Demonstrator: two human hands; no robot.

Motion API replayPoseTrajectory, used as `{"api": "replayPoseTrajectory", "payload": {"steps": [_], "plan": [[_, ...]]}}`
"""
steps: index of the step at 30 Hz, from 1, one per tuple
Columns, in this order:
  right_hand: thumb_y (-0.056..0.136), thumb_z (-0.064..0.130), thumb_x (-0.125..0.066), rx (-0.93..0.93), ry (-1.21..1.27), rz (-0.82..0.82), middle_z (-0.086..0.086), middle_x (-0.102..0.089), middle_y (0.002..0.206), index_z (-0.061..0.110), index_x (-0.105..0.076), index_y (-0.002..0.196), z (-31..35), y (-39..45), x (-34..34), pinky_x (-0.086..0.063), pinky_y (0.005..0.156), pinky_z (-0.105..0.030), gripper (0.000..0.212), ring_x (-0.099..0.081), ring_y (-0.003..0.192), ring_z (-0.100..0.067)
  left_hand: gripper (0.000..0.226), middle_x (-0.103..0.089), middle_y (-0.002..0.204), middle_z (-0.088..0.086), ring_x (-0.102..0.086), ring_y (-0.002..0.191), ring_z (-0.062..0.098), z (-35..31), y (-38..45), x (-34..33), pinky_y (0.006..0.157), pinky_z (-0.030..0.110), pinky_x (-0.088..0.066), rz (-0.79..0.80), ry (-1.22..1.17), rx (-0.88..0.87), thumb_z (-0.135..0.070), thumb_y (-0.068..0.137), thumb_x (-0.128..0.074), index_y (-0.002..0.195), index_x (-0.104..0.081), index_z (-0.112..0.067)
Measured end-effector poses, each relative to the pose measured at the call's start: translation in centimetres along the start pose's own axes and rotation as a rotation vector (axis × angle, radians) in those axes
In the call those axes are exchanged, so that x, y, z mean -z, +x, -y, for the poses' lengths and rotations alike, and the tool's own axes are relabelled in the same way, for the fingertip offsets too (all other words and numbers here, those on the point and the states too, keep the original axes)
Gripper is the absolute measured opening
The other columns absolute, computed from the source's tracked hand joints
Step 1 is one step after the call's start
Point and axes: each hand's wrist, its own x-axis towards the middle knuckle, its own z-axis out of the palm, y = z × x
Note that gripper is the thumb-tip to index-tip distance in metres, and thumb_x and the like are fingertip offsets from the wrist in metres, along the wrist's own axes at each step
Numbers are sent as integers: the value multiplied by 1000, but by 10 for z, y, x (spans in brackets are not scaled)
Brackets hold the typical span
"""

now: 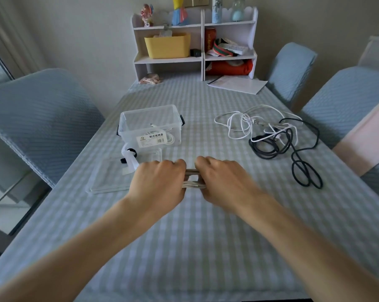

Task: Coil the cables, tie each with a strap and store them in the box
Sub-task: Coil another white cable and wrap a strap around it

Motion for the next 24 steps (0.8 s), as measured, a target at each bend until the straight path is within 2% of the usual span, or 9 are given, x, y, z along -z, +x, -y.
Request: {"api": "replayPoseTrajectory", "payload": {"steps": [2,4,6,9,14,17,21,24], "plan": [[86,12,-59,-5,47,83,-4,-58,86,17,-33,91,9,4,4,-30,54,-33,27,-42,59,-26,36,-53,50,5,-53,42,24,6,-6,0,41,24,-29,-25,34,-8,-18,49,-85,62,-52,-12],[89,13,-53,6,121,102,-4,-58,92,17,-29,93,21,8,7,-33,59,-34,25,-44,65,-26,34,-55,55,8,-56,47,27,11,-13,0,43,29,-37,-6,63,21,-15,46,-84,64,-56,-8],[89,14,-53,14,184,130,-4,-56,90,18,-28,93,37,13,9,-33,59,-33,26,-46,68,-25,34,-54,54,7,-55,43,27,20,-21,1,40,27,-33,-5,55,50,-16,44,-83,62,-55,-9],[89,19,-57,31,235,148,-3,-55,93,18,-29,94,53,21,8,-34,60,-33,29,-54,76,-29,36,-50,46,3,-49,30,25,35,-34,-1,42,19,-17,-29,27,111,-15,38,-83,59,-53,-10],[83,29,-63,19,267,196,3,-58,97,18,-43,93,64,34,9,-45,66,-35,25,-57,85,-24,35,-50,45,3,-47,28,27,61,-57,-12,43,18,-18,-115,-27,207,-11,39,-83,60,-54,-10],[82,30,-64,-48,313,240,8,-59,96,23,-47,90,63,43,8,-49,74,-35,20,-58,90,-19,34,-53,49,4,-50,32,31,84,-72,-22,44,21,-21,-113,-54,320,-14,47,-81,62,-51,-11],[84,24,-63,-166,431,184,8,-67,89,19,-63,89,65,60,-1,-53,78,-37,7,-62,83,-15,21,-65,72,10,-62,62,41,110,-88,-34,51,31,-30,-110,-184,512,-23,74,-68,77,-50,-13],[83,24,-67,-261,529,158,10,-69,81,22,-67,81,70,73,-10,-55,76,-37,4,-64,75,-9,18,-66,78,15,-62,73,43,117,-90,-33,56,34,-31,-157,-273,601,-26,81,-64,81,-53,-11]]}}
